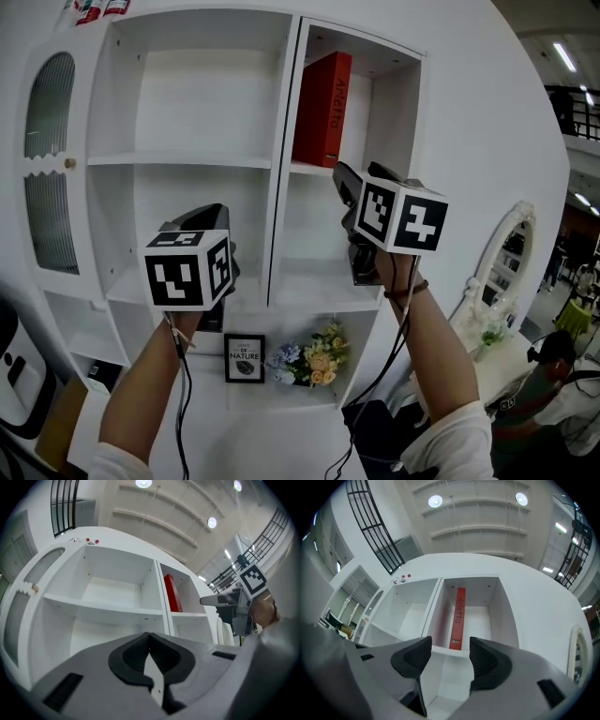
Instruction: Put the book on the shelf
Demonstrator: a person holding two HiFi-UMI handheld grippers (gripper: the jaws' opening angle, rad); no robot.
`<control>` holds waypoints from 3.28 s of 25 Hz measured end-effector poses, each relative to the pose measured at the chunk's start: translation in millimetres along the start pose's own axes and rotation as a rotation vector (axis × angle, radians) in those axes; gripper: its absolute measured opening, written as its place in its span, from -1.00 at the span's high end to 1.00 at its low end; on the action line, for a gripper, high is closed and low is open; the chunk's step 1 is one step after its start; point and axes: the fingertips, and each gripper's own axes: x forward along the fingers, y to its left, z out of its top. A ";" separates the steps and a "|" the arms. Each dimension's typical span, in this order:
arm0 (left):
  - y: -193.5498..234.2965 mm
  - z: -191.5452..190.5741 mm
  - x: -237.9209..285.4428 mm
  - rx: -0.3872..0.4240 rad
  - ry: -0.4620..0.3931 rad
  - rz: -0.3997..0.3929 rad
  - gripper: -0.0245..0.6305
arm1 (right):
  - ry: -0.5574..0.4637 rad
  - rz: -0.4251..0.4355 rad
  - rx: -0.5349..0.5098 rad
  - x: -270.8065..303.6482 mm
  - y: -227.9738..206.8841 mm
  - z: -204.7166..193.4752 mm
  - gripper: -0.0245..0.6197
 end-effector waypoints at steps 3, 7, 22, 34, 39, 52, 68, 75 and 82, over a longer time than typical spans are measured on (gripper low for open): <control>-8.9 -25.1 -3.9 -0.010 0.020 -0.010 0.93 | 0.019 0.012 0.010 -19.4 6.3 -25.5 0.12; -19.6 -57.7 -14.5 -0.007 0.029 -0.017 0.93 | 0.044 0.015 0.020 -42.9 13.4 -68.1 0.13; -44.5 -171.0 -54.9 0.033 0.065 -0.041 0.93 | 0.150 -0.002 0.078 -94.0 50.1 -213.5 0.55; -72.7 -251.7 -84.9 0.000 0.106 -0.073 0.93 | 0.163 -0.079 0.152 -141.7 37.1 -286.9 0.81; -92.4 -277.0 -90.5 0.002 0.128 -0.058 0.92 | 0.150 -0.072 0.062 -165.3 30.8 -311.5 0.82; -153.5 -302.9 -99.2 -0.046 0.174 0.019 0.93 | 0.182 -0.025 0.118 -206.1 -19.9 -347.5 0.82; -164.4 -304.6 -98.9 -0.026 0.188 0.036 0.92 | 0.281 -0.050 0.091 -222.9 -33.4 -368.9 0.86; -148.4 -308.1 -102.4 -0.019 0.198 0.041 0.93 | 0.269 -0.045 0.106 -222.6 -24.8 -368.6 0.86; -135.1 -315.0 -102.9 -0.050 0.209 0.045 0.92 | 0.293 -0.054 0.074 -221.1 -18.3 -372.2 0.86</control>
